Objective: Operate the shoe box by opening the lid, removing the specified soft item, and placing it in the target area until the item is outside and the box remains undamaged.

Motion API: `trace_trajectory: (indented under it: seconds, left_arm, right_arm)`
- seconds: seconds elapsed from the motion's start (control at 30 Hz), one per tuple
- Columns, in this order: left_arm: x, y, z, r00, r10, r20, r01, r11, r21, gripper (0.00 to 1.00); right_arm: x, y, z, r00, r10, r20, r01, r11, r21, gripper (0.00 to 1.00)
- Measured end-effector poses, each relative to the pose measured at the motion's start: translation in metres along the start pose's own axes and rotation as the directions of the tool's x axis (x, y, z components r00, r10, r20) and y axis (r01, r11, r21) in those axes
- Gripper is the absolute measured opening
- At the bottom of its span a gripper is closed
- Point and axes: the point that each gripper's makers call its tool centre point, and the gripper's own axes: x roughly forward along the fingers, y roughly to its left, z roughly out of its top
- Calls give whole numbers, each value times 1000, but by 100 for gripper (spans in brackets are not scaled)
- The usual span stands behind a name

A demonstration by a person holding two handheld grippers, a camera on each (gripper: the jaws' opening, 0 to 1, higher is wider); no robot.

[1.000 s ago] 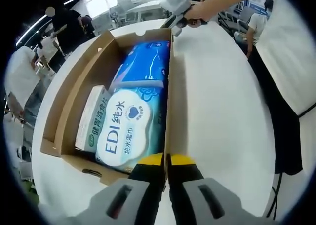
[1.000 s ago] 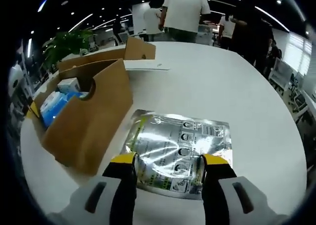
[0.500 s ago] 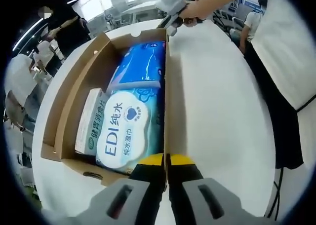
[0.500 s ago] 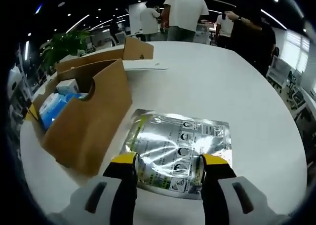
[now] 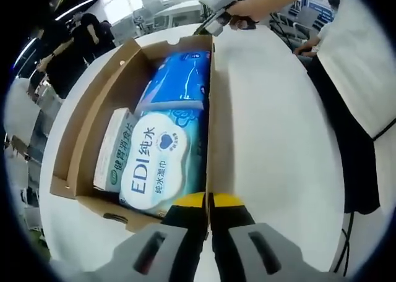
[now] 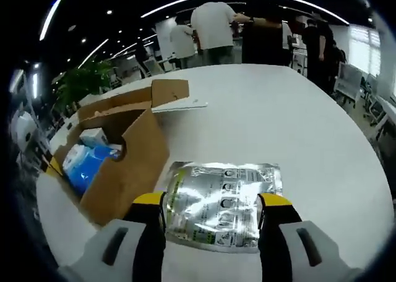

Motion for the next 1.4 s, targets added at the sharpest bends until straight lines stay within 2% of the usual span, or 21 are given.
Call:
trace_trajectory:
  seconds: [0.03, 0.07, 0.13, 0.2, 0.23, 0.3, 0.33, 0.47, 0.53, 0.6, 0.7, 0.8, 0.87, 0.97, 1.03, 1.17, 1.23, 1.27, 1.3, 1.33, 1.4]
  left_arm:
    - [0, 0, 0, 1000, 0, -1, 0, 1000, -11, 1]
    - [0, 0, 0, 1000, 0, -4, 0, 1000, -12, 1]
    - [0, 0, 0, 1000, 6, -6, -6, 1000, -10, 1]
    - [-1, 0, 0, 1000, 11, 1, -11, 1000, -7, 1]
    - [0, 0, -1, 1000, 11, 3, -11, 1000, -7, 1]
    - [0, 0, -1, 1000, 6, 2, -6, 1000, -7, 1]
    - [-1, 0, 0, 1000, 5, 2, -5, 1000, -10, 1]
    - [2, -1, -1, 1000, 2, -12, -2, 1000, 6, 1]
    - [2, 0, -1, 1000, 0, -13, 0, 1000, 10, 1]
    - [1, 0, -1, 1000, -8, -13, 8, 1000, 4, 1]
    - [1, 1, -2, 1000, -6, -16, 6, 1000, 7, 1]
    - [1, 0, -2, 1000, 2, -21, -2, 1000, 6, 1]
    - [0, -1, 0, 1000, 7, -20, -6, 1000, 7, 1]
    - [0, 0, -1, 1000, 10, -16, -10, 1000, 12, 1]
    - [0, 0, 0, 1000, 4, -22, -3, 1000, 5, 1]
    - [0, 0, 0, 1000, 11, -14, -11, 1000, 10, 1]
    - [0, 0, 1, 1000, 10, -11, -10, 1000, 14, 1]
    - [0, 0, 1, 1000, 10, -10, -10, 1000, 7, 1]
    - [1, 0, 1, 1000, 10, -11, -10, 1000, 7, 1]
    - [1, 0, 1, 1000, 7, -9, -7, 1000, 16, 1]
    - [0, 0, 1, 1000, 8, -1, -8, 1000, 4, 1]
  right_arm:
    - [-4, 0, 4, 1000, -2, 20, 1, 999, 52, 58]
    - [-14, 1, 12, 997, -10, 73, -1, 987, 160, 58]
    - [-27, 1, 17, 991, -31, 129, 10, 987, 161, 57]
    - [-34, 4, 9, 993, -40, 108, 21, 986, 166, 57]
    - [-35, 4, 4, 990, -56, 127, 24, 972, 236, 56]
    - [-34, 7, -15, 997, -34, 75, 13, 964, 265, 58]
    - [-36, 1, -25, 996, -70, 49, 56, 967, 249, 58]
    - [-51, 8, -18, 992, -80, 92, 58, 974, 221, 58]
    - [-59, 14, -3, 988, -68, 141, 44, 985, 164, 59]
    - [-66, 18, 7, 987, -56, 151, 38, 992, 121, 59]
    - [-80, 28, 38, 980, -30, 198, 23, 999, 38, 59]
    - [-87, 35, 55, 977, -13, 211, 8, 1000, 23, 61]
    - [-86, 49, 67, 979, 34, 201, -35, 999, 3, 61]
    - [-78, 74, 68, 987, 121, 110, -117, 992, -47, 61]
    - [-70, 86, 74, 989, 134, 68, -121, 978, -170, 58]
    - [-64, 117, 82, 982, 187, -18, -186, 949, -253, 51]
    - [-66, 125, 83, 982, 180, -56, -189, 953, -237, 53]
    - [-67, 121, 80, 984, 152, -89, -169, 958, -233, 53]
    - [-67, 116, 84, 990, 118, -81, -134, 964, -228, 52]
    - [-67, 117, 86, 989, 130, -73, -143, 963, -227, 52]
    - [-68, 118, 81, 985, 134, -109, -157, 959, -237, 48]
